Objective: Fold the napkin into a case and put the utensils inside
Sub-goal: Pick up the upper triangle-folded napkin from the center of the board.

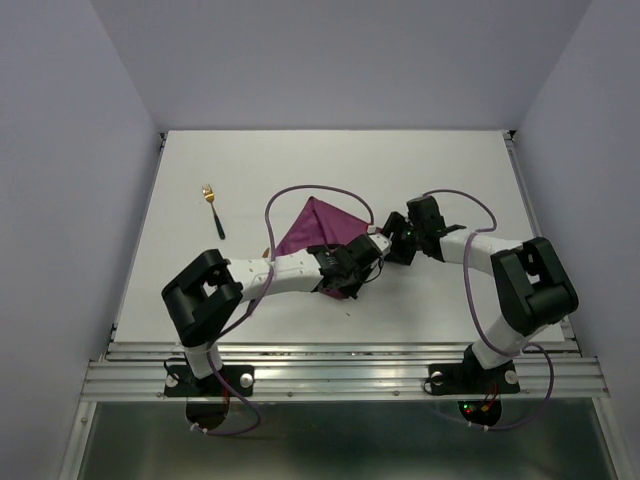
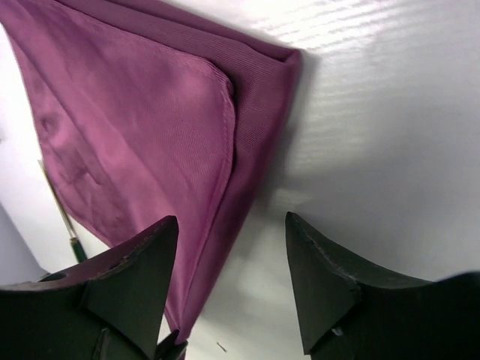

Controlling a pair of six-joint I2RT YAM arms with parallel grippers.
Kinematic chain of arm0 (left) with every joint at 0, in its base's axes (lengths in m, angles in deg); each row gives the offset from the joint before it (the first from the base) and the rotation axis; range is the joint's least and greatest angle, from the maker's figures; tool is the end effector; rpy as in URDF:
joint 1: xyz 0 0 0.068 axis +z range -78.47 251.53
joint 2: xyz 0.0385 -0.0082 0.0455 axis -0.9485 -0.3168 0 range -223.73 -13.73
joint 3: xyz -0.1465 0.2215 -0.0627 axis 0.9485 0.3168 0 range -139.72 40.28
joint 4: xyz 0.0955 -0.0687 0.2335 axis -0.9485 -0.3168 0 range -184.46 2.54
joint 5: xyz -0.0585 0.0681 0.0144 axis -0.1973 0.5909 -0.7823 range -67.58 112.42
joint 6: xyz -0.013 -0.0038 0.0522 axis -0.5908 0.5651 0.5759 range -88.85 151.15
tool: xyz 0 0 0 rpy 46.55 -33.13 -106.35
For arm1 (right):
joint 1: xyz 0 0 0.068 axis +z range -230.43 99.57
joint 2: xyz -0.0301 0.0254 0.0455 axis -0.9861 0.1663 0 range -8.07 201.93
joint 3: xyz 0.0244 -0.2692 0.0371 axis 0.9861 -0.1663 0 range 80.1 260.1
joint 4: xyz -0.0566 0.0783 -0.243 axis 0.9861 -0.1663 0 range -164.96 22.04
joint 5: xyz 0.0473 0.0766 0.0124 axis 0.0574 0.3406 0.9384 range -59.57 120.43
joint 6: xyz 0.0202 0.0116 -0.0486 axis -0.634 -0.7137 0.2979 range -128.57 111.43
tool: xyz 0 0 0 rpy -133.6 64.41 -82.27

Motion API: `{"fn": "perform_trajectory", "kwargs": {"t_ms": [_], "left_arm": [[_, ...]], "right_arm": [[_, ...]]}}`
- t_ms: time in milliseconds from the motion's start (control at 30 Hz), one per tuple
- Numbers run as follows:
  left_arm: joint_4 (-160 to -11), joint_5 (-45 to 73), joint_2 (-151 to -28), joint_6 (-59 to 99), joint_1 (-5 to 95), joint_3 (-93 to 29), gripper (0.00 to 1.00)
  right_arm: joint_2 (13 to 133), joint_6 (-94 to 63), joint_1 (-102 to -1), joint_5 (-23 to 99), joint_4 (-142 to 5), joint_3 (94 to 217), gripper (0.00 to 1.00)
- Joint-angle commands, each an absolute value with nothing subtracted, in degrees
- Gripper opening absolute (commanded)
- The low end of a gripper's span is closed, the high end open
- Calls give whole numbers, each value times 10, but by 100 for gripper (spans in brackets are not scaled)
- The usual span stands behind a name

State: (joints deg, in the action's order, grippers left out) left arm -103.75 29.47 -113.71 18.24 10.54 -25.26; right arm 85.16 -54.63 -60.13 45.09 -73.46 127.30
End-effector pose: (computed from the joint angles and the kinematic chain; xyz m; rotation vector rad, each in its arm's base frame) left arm 0.1838 -0.3222 0.1999 0.9651 2.2981 -0.4116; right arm 0.2929 0.1180 0.1575 0.4672 2.5676 0.7786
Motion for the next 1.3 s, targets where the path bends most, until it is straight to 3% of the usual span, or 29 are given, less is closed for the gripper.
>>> {"fn": "perform_trajectory", "kwargs": {"t_ms": [0,533,767,1000,1267], "left_arm": [[-1025,283,-1102,183,112,-241,0],[-1026,277,-1077,188,119,-241,0],[-1033,280,-1069,189,119,-243,0],[-1063,283,-1058,195,119,-263,0],[-1131,293,-1028,193,119,-338,0]], "right_arm": [[865,-575,-612,487,-645,1270,62],[930,-632,-612,480,-578,1259,46],[925,-653,-612,456,-562,1250,29],[887,-603,-612,427,-606,1284,1],[783,-558,-612,387,-679,1328,1]]}}
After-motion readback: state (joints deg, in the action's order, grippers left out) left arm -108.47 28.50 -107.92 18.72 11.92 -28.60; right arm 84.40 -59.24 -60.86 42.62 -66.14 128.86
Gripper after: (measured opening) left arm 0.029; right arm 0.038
